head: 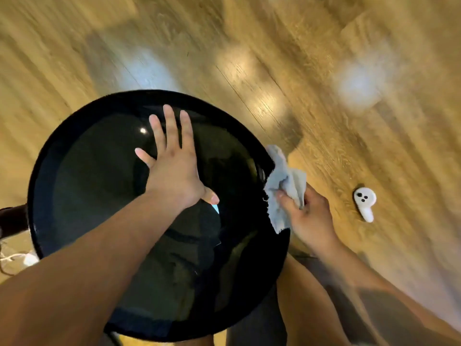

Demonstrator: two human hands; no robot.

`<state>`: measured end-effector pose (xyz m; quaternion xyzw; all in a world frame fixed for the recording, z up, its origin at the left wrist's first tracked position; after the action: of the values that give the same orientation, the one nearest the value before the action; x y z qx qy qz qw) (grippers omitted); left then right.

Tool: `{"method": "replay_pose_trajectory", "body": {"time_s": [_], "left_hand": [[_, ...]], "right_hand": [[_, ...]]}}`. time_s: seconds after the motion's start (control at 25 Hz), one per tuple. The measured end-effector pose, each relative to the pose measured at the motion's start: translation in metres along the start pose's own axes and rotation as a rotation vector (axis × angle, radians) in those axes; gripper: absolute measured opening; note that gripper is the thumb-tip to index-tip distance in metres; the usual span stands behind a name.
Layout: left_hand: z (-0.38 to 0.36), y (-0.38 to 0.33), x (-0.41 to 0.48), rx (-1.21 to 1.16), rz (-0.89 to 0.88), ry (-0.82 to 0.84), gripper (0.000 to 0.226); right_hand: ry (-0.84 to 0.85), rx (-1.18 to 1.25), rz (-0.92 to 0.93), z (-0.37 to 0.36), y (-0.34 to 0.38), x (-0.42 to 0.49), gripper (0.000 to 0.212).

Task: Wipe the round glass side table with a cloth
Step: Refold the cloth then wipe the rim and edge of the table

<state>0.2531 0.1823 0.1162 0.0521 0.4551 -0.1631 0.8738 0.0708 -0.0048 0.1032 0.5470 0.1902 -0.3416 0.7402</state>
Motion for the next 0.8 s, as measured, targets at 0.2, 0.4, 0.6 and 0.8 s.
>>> {"method": "replay_pose_trajectory", "body": {"time_s": [0.2, 0.4, 0.6, 0.8], "left_hand": [[-0.011, 0.01, 0.001, -0.051, -0.043, -0.1, 0.169], [-0.008, 0.011, -0.016, -0.142, -0.179, -0.273, 0.14], [-0.058, 0.118, -0.11, -0.527, -0.142, -0.716, 0.069], [-0.166, 0.235, -0.183, -0.783, 0.261, -0.774, 0.055]], "right_hand": [[0.077, -0.35, 0.23, -0.016, 0.089, 0.087, 0.008], [0.168, -0.661, 0.441, -0.093, 0.209, 0.141, 0.011], [0.308, -0.978, 0.6, -0.249, 0.303, 0.143, 0.058], [0.374, -1.245, 0.827, -0.369, 0.32, 0.08, 0.06]]}}
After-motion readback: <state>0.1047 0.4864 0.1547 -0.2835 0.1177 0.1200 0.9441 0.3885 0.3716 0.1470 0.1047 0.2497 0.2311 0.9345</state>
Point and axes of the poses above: each hand's wrist, its own x-axis towards the middle knuckle, its own z-axis out of the back of the hand, y = z × x, the point moved 10 cm from there along x, towards the middle knuckle, and after that the axes turned 8 degrees about y, right-handed, at the moved point
